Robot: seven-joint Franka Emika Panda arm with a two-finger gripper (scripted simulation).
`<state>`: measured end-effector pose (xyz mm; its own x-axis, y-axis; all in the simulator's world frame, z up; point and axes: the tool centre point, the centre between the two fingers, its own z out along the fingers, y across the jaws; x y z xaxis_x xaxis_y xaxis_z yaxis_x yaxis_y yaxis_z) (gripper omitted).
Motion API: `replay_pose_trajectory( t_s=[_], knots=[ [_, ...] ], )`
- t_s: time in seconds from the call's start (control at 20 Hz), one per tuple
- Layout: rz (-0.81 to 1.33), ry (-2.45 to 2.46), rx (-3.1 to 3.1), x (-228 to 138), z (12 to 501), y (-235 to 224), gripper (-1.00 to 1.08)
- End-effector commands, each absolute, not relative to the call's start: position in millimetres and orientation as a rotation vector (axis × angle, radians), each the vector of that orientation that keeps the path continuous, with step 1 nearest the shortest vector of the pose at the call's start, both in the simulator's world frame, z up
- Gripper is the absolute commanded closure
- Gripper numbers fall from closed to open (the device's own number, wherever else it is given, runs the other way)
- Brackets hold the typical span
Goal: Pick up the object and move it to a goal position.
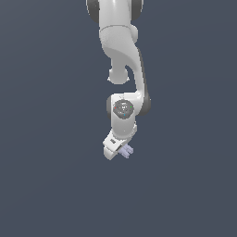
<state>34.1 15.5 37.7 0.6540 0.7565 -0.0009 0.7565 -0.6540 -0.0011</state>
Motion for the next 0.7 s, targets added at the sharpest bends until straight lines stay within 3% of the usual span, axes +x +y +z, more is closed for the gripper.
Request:
replay_pose_trajectory(
  t_s=[0.0, 0.65],
  knots=[
    [0.0, -1.306, -2.857, 33.8, 45.4, 12.4, 1.08],
    [0.001, -1.307, -2.857, 23.8, 146.4, -26.5, 1.08]
  ],
)
